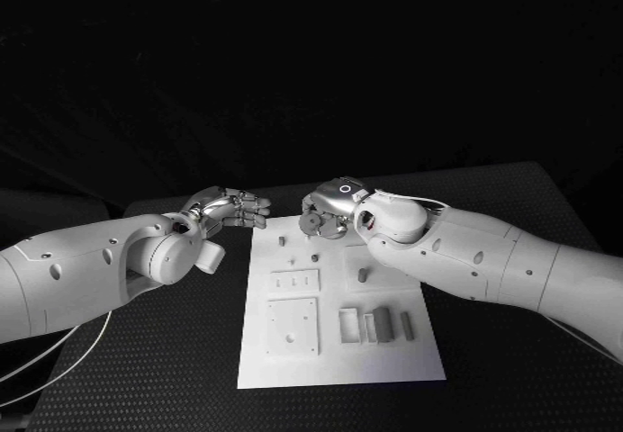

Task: Assemble the parts on the task board

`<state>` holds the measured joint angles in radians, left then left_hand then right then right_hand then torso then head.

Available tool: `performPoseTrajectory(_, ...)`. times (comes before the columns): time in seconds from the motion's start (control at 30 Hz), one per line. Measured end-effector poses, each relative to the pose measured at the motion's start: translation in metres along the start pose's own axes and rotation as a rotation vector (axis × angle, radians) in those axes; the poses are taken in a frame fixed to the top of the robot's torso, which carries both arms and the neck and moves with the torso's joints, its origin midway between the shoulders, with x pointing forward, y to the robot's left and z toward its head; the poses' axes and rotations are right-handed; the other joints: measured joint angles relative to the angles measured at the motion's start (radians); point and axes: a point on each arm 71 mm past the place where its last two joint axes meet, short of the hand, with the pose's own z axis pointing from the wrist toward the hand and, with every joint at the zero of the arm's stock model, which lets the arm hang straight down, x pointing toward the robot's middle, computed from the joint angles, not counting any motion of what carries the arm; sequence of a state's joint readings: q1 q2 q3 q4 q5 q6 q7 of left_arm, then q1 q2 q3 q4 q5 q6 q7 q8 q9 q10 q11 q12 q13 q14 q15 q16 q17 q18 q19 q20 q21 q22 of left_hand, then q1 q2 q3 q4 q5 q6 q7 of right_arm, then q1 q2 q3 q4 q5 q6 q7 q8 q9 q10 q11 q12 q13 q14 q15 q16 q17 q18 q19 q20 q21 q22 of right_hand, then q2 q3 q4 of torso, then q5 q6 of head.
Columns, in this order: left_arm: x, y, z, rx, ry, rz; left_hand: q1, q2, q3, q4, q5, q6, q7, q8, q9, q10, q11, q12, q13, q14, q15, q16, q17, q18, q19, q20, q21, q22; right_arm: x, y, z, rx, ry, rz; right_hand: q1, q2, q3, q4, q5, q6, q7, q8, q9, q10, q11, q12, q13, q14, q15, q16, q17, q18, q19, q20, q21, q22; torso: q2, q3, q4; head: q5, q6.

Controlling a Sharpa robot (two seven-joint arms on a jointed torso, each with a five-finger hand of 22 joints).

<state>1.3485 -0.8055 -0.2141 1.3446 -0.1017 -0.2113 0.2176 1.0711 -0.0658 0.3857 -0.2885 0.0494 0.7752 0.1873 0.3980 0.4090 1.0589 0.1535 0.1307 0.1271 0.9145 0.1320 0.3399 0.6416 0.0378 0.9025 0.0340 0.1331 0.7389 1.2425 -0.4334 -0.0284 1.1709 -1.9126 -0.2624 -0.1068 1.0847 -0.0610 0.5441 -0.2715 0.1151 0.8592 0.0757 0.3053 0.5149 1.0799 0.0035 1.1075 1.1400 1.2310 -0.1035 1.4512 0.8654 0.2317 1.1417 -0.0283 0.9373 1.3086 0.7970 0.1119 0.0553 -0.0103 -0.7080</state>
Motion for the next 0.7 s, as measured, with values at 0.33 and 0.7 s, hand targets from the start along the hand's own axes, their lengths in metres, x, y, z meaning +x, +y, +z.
performPoseTrajectory(0.33, 0.002, 0.0, 0.001, 0.002, 0.0, 0.001, 0.0, 0.0, 0.0, 0.0, 0.0, 0.0, 0.0, 0.0, 0.0, 0.0, 0.0, 0.0, 0.0, 0.0, 0.0, 0.0, 0.0, 0.0, 0.0, 0.0, 0.0, -0.001, 0.013, 0.006, 0.001, -0.017, 0.019, -0.037, 0.0, 0.0, 0.001, 0.001, 0.0, 0.0, 0.0, -0.004, 0.0, 0.0, 0.0, 0.004, -0.001, 0.0, 0.0, 0.0, 0.0, 0.0, 0.0, 0.0, 0.0, 0.0, 0.0, -0.0008, 0.0012, 0.004, -0.002)
performPoseTrajectory(0.7, 0.002, -0.001, 0.002, 0.003, -0.007, 0.003, 0.0, 0.0, 0.0, 0.0, 0.0, 0.0, 0.0, 0.0, 0.0, 0.0, 0.0, 0.0, 0.0, 0.0, 0.0, -0.004, 0.0, 0.0, 0.0, 0.0, -0.004, -0.001, 0.021, 0.012, 0.005, -0.023, 0.029, -0.05, -0.004, -0.02, 0.001, 0.001, 0.001, 0.053, -0.011, -0.012, 0.0, 0.002, -0.002, 0.004, -0.002, 0.0, 0.0, 0.0, 0.0, 0.001, 0.0, 0.0, 0.0, 0.0, 0.0, 0.0001, -0.0004, 0.011, -0.007)
